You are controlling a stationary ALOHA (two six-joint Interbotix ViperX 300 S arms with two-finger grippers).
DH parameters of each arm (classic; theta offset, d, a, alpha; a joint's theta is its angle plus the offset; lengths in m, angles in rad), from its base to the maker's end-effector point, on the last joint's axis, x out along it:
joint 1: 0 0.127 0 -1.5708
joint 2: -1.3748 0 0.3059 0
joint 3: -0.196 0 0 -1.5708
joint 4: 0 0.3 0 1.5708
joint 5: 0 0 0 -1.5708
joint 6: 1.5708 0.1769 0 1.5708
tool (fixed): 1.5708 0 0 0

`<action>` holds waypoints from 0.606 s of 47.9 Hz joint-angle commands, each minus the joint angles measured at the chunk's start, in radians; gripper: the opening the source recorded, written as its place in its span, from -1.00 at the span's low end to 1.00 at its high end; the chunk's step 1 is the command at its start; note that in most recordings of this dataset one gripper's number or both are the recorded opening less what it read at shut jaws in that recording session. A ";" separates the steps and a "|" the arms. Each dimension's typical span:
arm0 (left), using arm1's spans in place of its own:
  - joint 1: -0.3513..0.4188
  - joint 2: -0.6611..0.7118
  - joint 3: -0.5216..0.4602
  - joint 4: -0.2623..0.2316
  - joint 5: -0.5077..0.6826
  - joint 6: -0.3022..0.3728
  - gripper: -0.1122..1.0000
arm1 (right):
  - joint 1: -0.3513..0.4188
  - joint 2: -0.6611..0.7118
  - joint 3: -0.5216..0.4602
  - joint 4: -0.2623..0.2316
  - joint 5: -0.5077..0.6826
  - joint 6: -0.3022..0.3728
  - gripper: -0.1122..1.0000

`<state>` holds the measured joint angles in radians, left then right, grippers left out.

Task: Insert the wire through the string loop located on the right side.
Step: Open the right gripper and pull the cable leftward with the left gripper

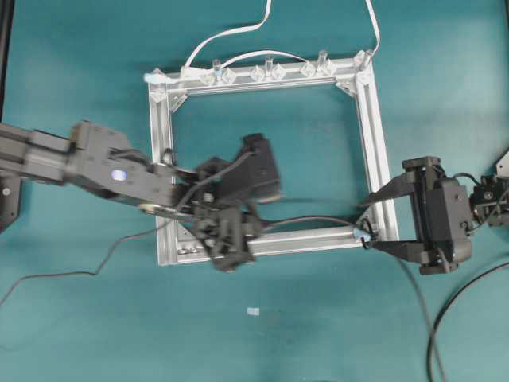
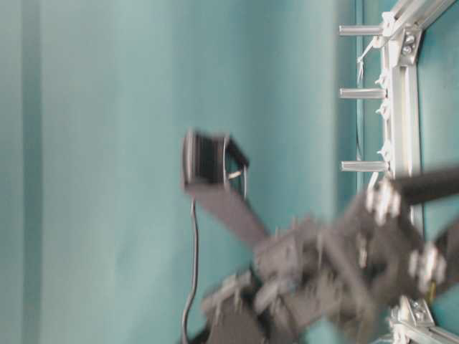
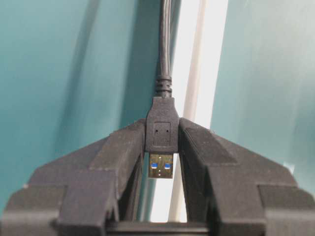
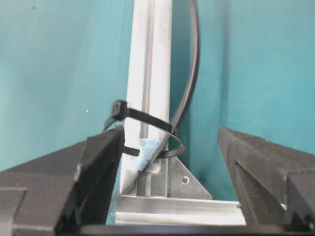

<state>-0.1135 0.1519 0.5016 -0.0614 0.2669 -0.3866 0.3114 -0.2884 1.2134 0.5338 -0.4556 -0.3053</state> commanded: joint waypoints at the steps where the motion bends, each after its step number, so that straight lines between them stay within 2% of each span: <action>1: -0.005 -0.081 0.037 0.005 0.009 -0.006 -0.41 | 0.000 -0.008 -0.008 -0.002 -0.009 0.000 0.75; 11: -0.006 -0.160 0.117 0.005 0.035 -0.009 -0.41 | 0.000 -0.006 -0.008 -0.002 -0.009 0.000 0.75; 20: -0.015 -0.193 0.137 0.003 0.077 -0.008 -0.41 | 0.000 -0.005 -0.006 -0.002 -0.009 0.000 0.75; 29: -0.041 -0.215 0.156 0.003 0.186 -0.006 -0.41 | 0.000 -0.005 -0.003 -0.002 -0.009 0.000 0.75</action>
<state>-0.1396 -0.0276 0.6581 -0.0598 0.4111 -0.3866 0.3114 -0.2884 1.2149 0.5338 -0.4556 -0.3053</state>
